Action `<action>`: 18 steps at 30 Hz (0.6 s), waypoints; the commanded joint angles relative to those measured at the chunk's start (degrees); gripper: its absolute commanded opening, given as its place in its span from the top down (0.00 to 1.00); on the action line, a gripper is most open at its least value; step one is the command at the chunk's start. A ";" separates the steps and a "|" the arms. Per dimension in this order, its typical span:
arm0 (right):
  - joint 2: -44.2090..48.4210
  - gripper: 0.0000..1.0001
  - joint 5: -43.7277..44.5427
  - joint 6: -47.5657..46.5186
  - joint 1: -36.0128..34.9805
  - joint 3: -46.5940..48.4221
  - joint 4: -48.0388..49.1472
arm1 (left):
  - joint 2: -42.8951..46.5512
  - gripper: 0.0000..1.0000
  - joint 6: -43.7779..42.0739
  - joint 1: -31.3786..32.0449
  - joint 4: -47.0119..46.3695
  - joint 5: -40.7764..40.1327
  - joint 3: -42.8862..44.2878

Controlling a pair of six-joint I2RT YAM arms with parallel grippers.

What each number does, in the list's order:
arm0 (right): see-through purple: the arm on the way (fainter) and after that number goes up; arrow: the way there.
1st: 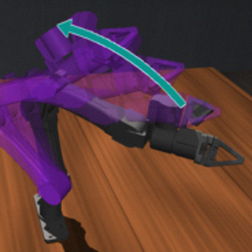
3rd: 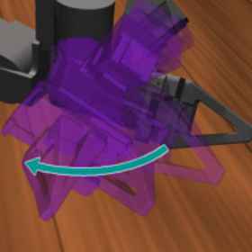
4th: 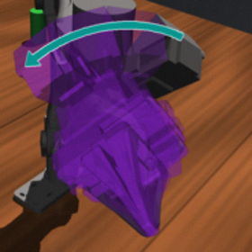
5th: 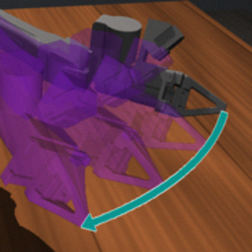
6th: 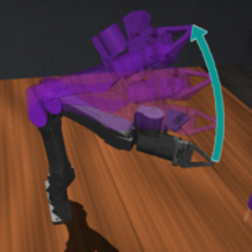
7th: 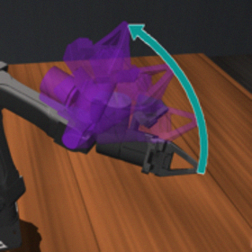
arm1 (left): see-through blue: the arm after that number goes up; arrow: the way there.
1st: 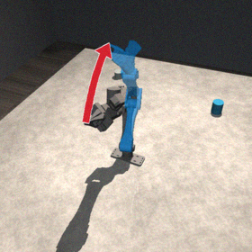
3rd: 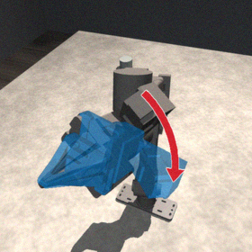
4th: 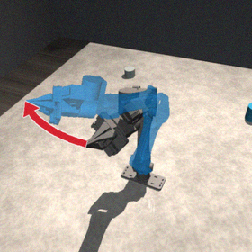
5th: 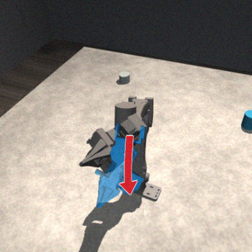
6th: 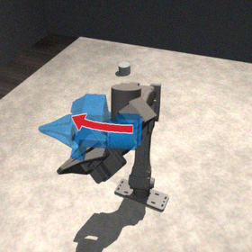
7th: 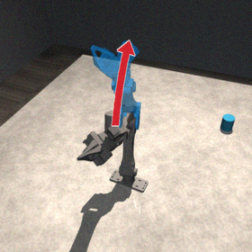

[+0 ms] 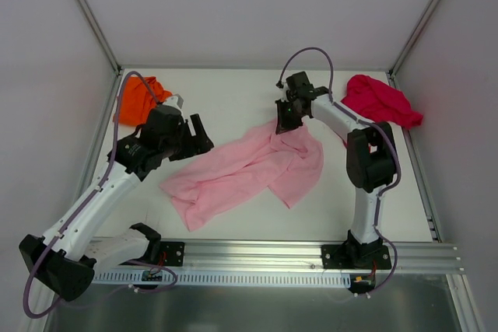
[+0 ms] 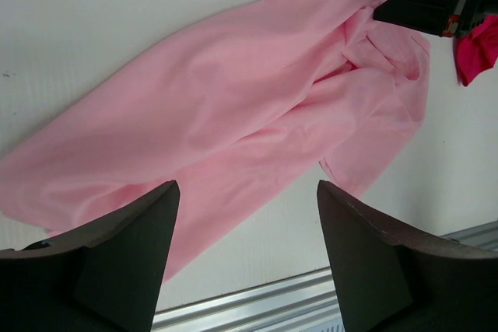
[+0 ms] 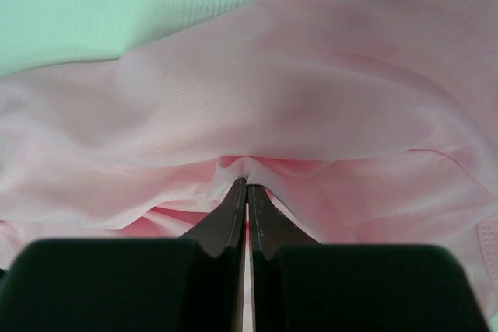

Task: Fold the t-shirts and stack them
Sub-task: Flatten out the tshirt

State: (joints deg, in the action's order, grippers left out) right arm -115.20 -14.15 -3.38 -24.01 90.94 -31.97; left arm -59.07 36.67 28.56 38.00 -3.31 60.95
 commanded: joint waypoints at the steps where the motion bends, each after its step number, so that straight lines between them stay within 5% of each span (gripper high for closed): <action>1: 5.07 0.99 1.14 -0.93 0.37 -0.40 -0.55 | -0.26 0.27 -0.98 0.53 -2.58 4.79 -1.00; 4: 5.60 0.99 1.85 -1.37 0.37 -0.50 -0.82 | -0.52 0.27 0.15 0.54 -1.62 5.95 -3.55; 9: 6.47 0.99 2.55 -1.46 0.37 -0.32 -1.17 | -5.96 0.62 3.93 0.54 6.81 1.92 -6.01; 18: 7.18 0.99 3.17 -1.90 0.37 0.47 -1.78 | -6.49 0.66 6.49 1.24 10.24 2.17 -13.31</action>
State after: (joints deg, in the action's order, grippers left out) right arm -111.90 -12.14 -4.12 -24.01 90.50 -33.08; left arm -65.39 41.36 29.28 44.51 -0.45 47.81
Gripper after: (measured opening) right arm 0.019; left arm 0.347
